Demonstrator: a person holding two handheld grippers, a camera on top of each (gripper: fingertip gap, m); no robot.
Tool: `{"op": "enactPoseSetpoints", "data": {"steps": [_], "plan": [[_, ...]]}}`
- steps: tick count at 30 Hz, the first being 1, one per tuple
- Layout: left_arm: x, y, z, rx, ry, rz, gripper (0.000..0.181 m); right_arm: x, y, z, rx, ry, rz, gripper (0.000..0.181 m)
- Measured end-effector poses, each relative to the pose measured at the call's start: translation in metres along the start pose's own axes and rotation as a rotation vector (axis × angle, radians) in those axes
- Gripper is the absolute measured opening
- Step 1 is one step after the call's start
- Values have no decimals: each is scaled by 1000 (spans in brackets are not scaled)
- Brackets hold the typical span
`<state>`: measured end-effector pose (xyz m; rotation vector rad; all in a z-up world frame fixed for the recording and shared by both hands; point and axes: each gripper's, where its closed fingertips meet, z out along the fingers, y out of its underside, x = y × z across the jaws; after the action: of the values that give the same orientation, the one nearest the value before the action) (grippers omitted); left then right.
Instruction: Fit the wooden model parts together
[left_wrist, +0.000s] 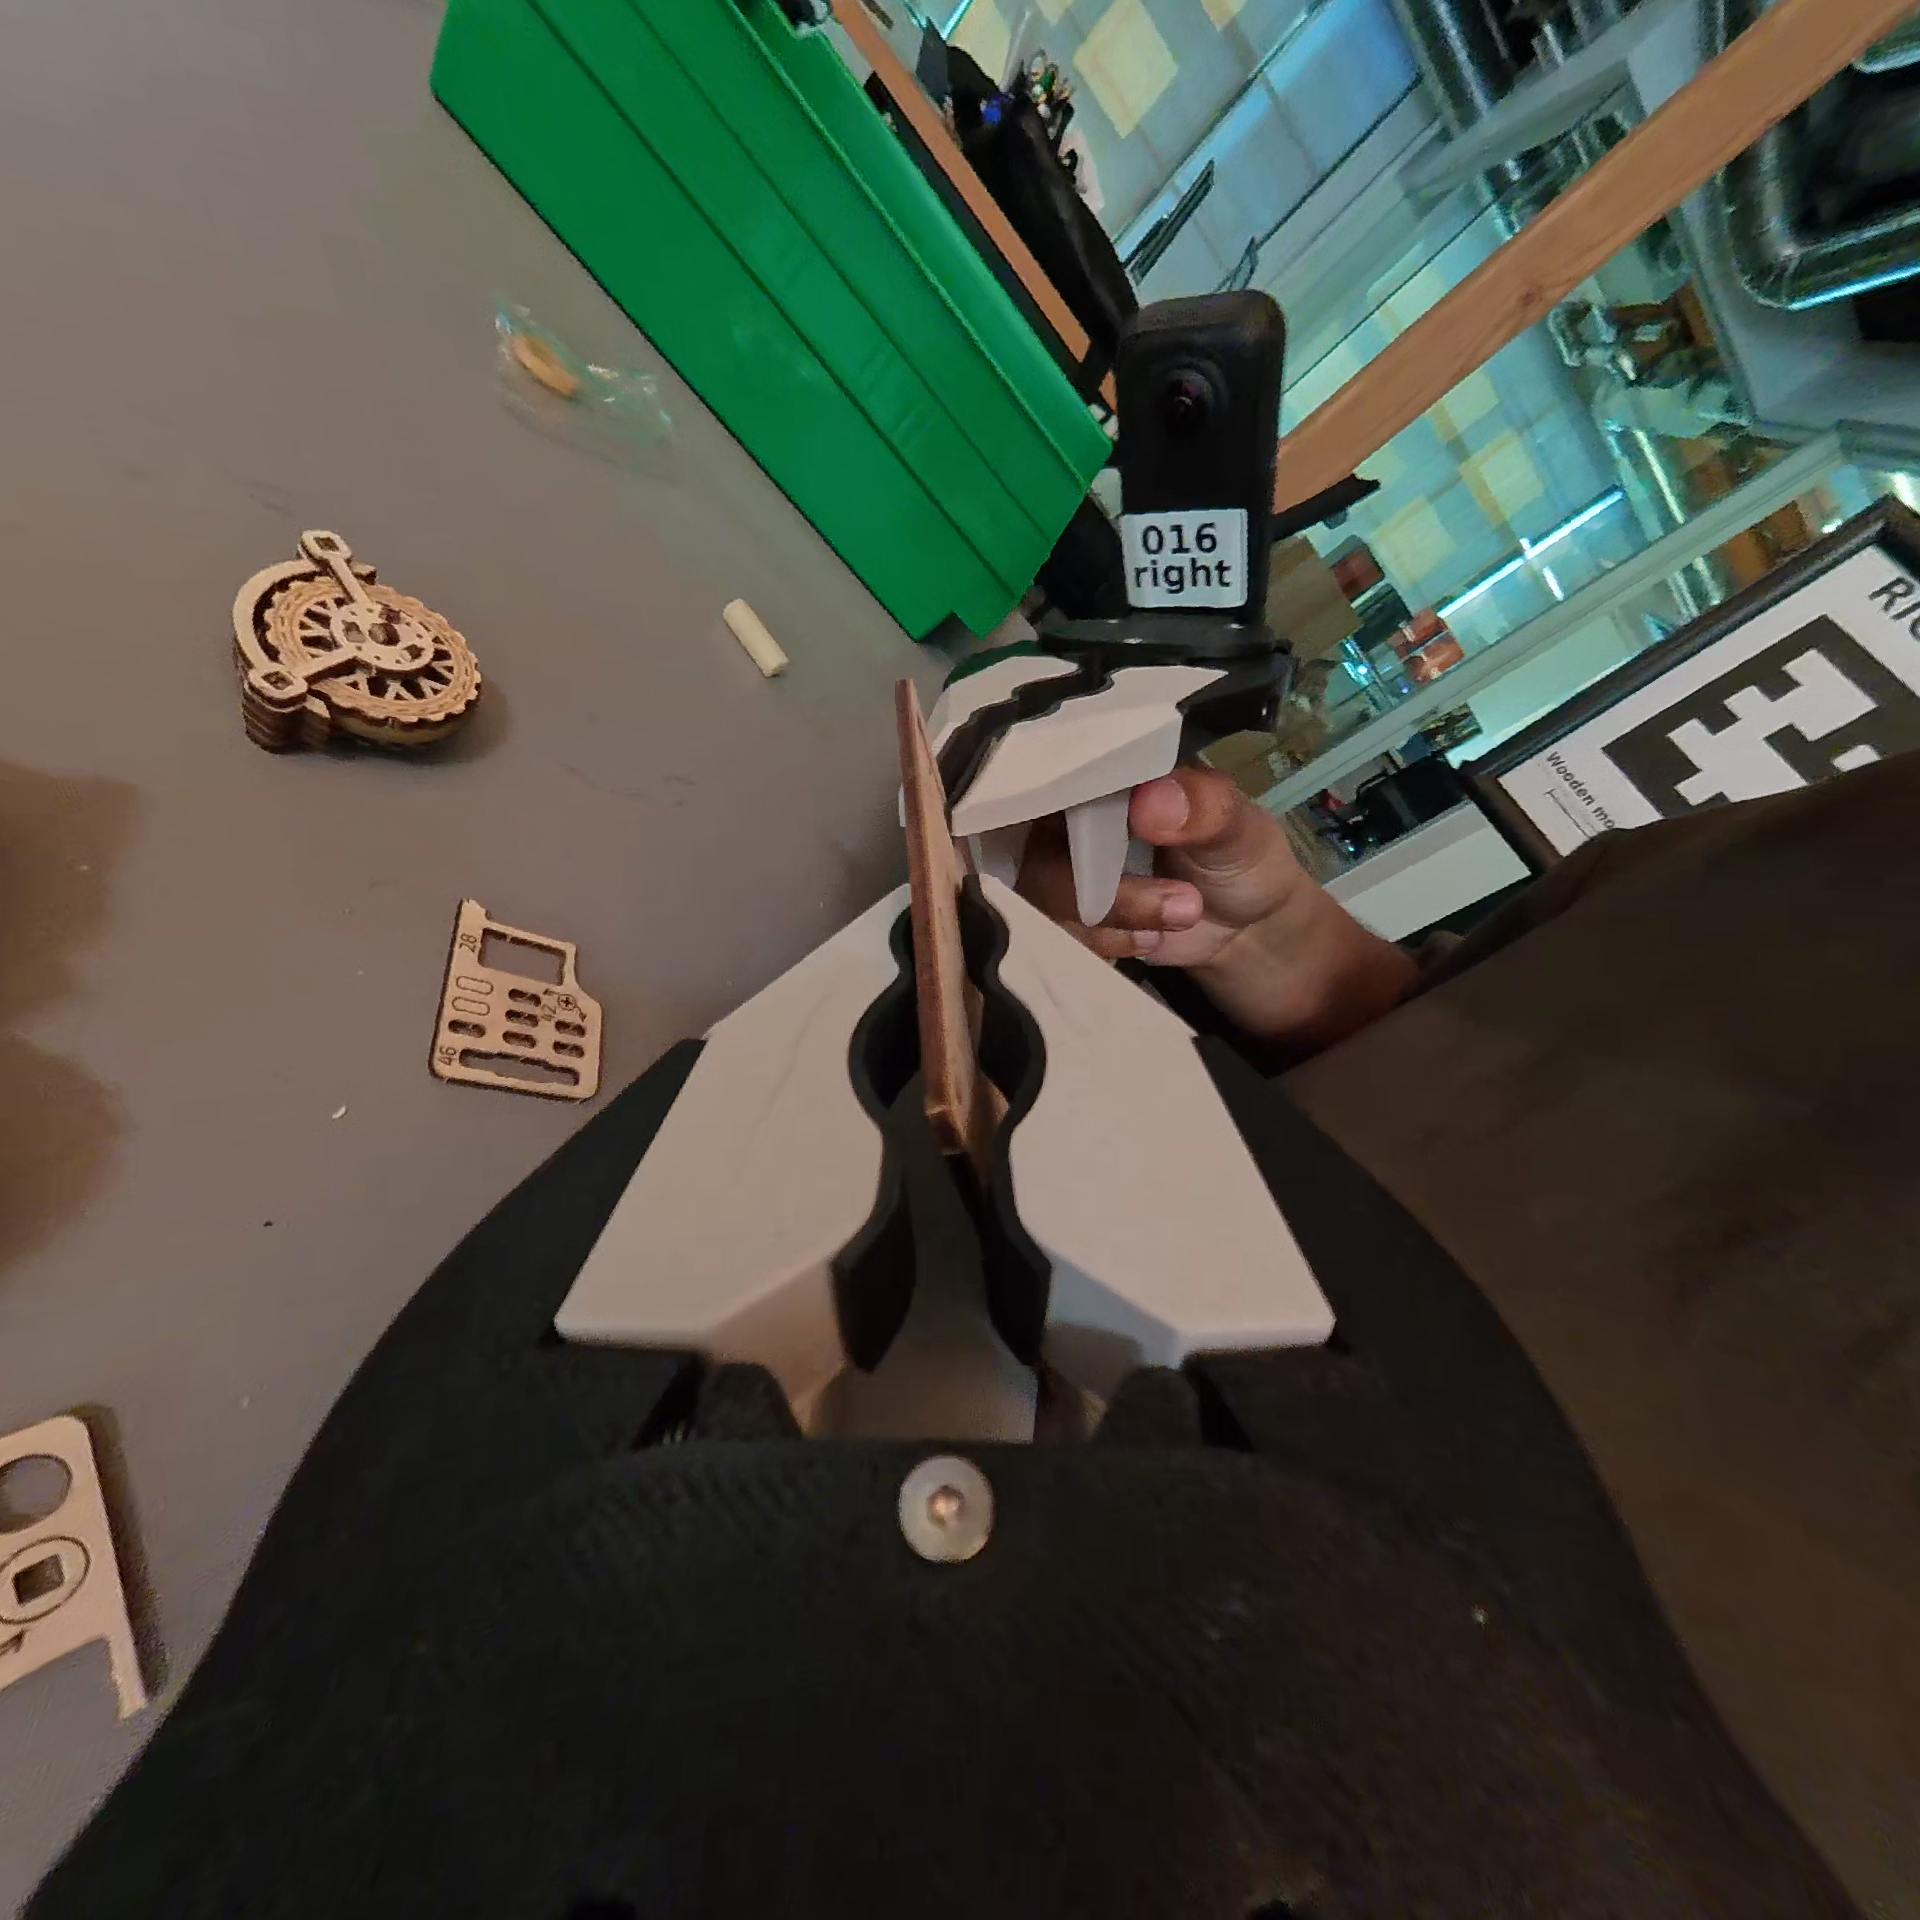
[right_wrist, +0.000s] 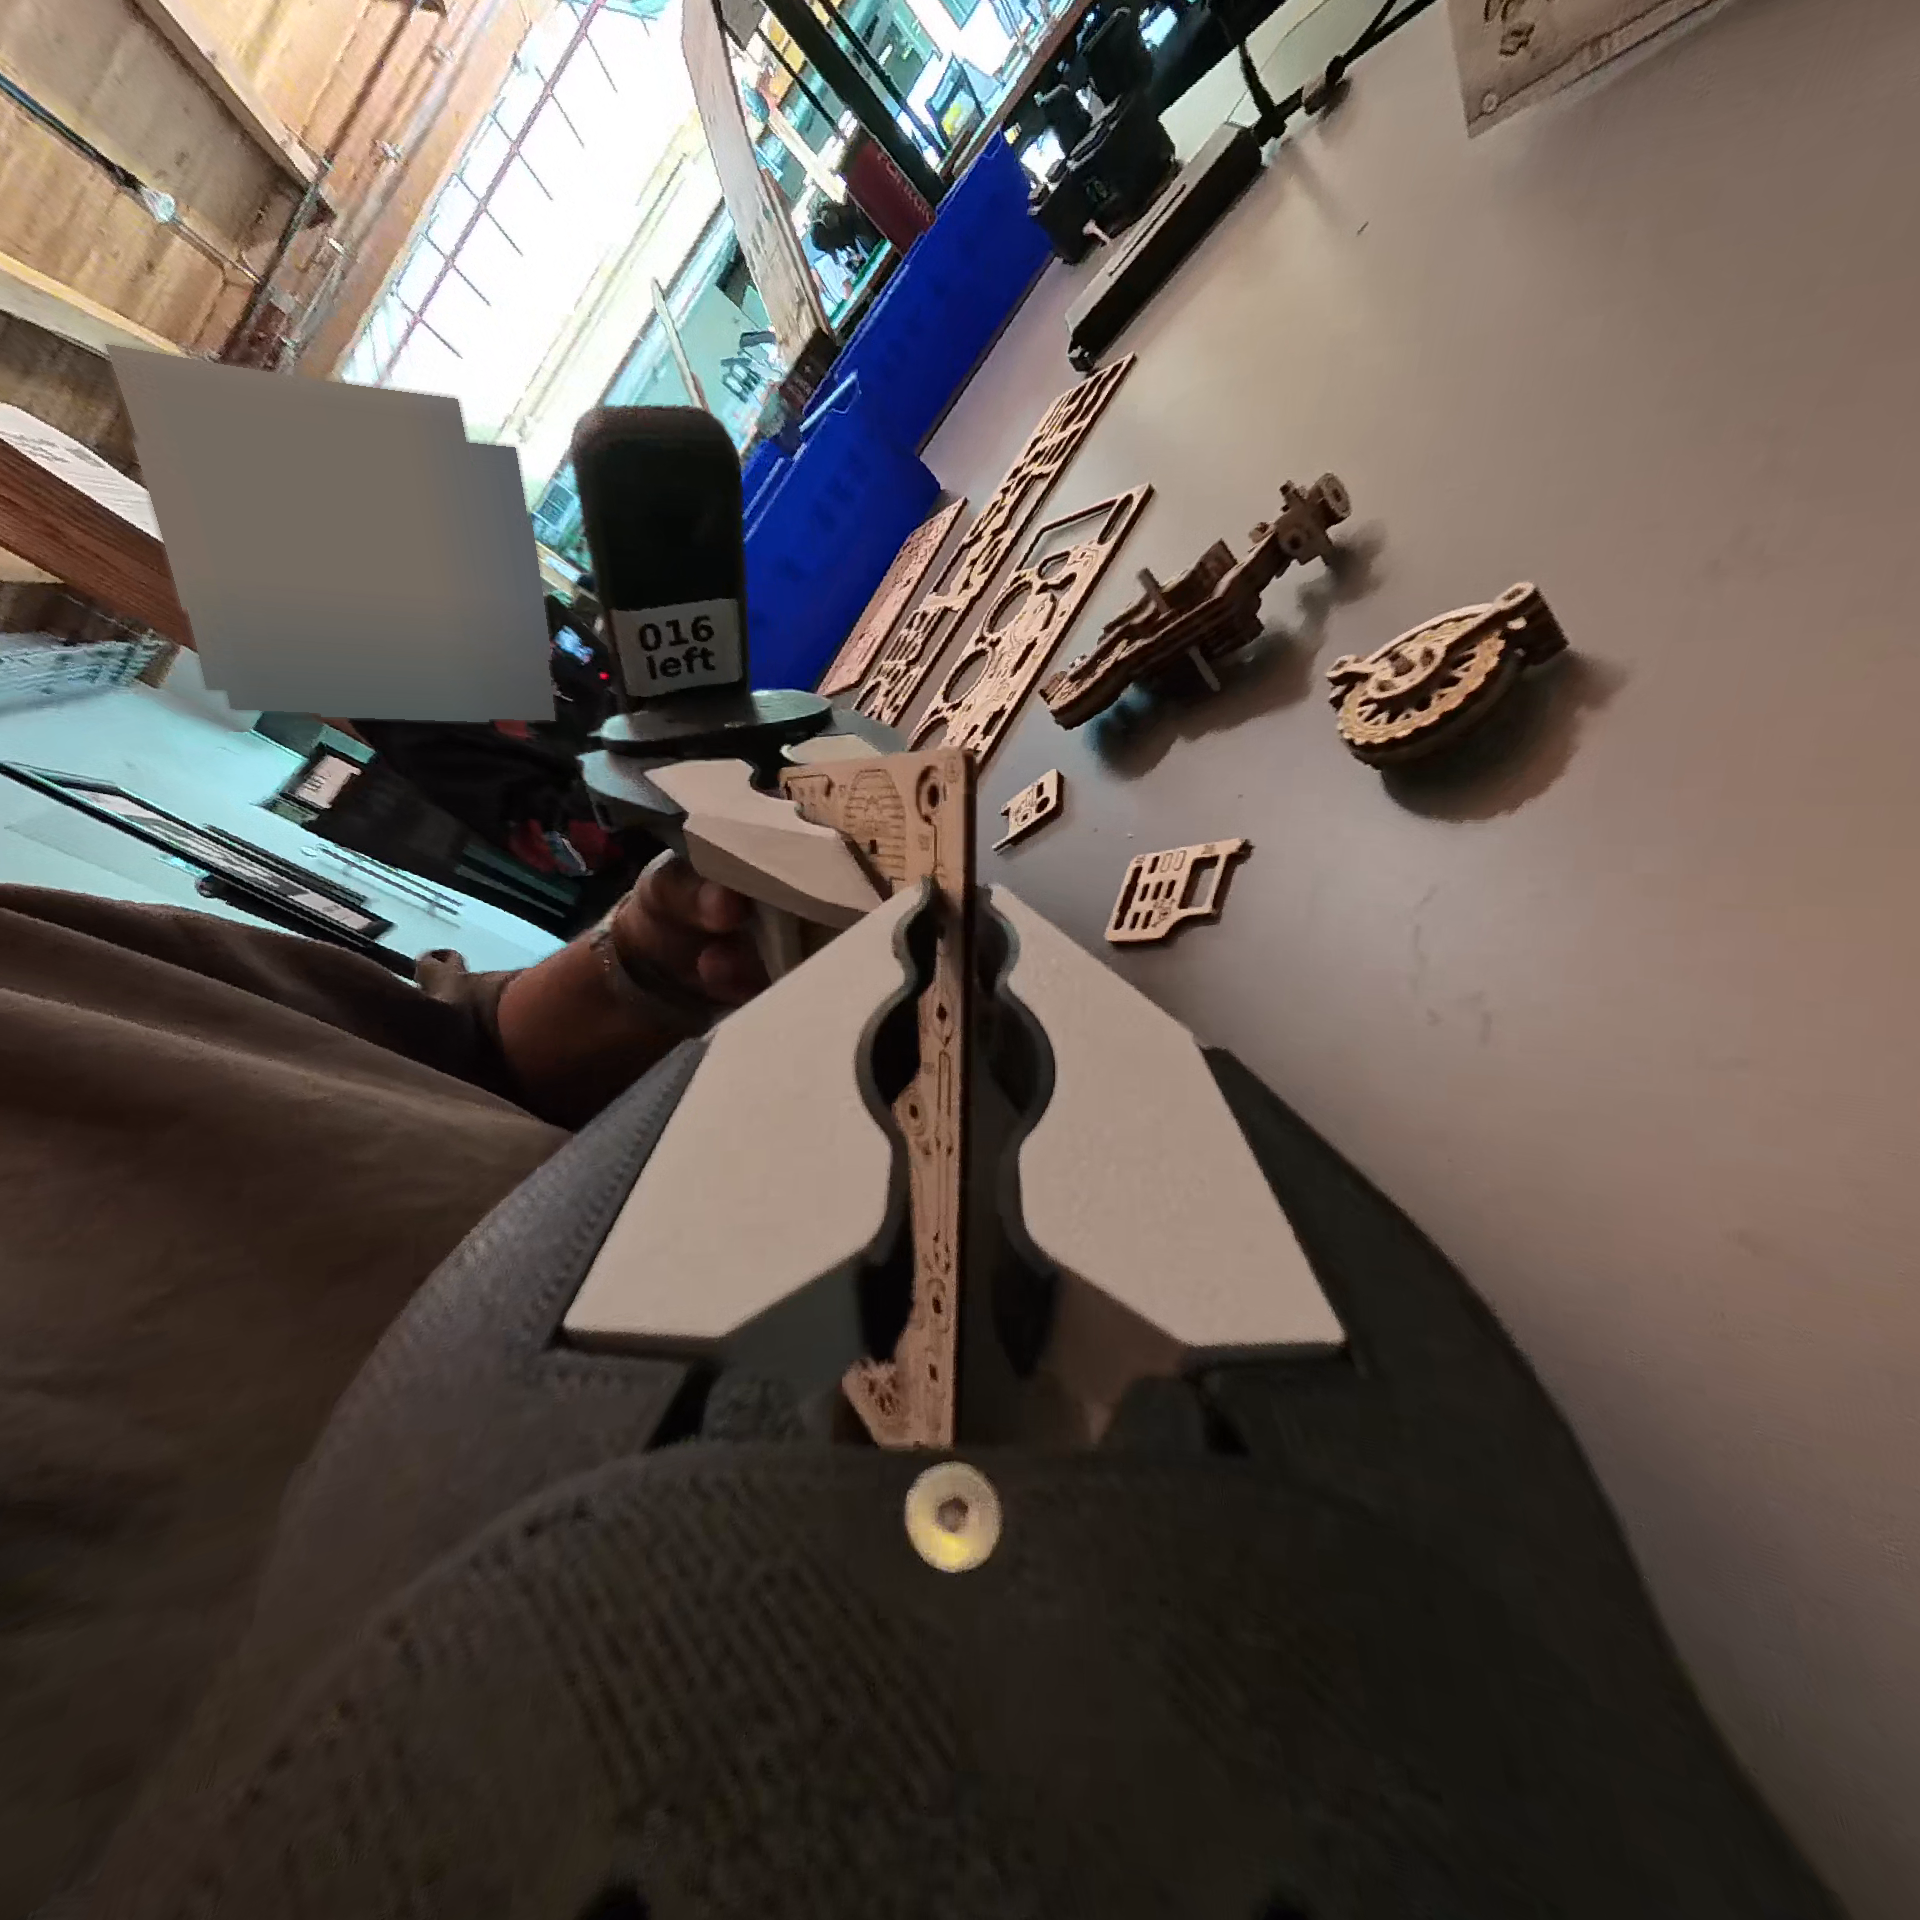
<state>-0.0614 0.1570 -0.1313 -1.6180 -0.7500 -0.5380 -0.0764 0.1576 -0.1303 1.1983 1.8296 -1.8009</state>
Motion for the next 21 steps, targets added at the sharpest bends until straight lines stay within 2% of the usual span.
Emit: {"op": "enactPoseSetpoints", "data": {"steps": [3, 10, 17, 21], "plan": [[0, -1, 1, 10, -14, 6, 2, 0, -1, -1, -13, 72, -97, 5], [-4, 1, 2, 9, -33, -9, 1, 4, 2, 0, -44, 164, -155, 5], [-3, -1, 2, 17, 2, -41, 1, 4, 0, -1, 0, 68, 0, 5], [-4, -1, 1, 28, 27, -86, 1, 5, 4, -1, -39, 53, 3, 5]]}}
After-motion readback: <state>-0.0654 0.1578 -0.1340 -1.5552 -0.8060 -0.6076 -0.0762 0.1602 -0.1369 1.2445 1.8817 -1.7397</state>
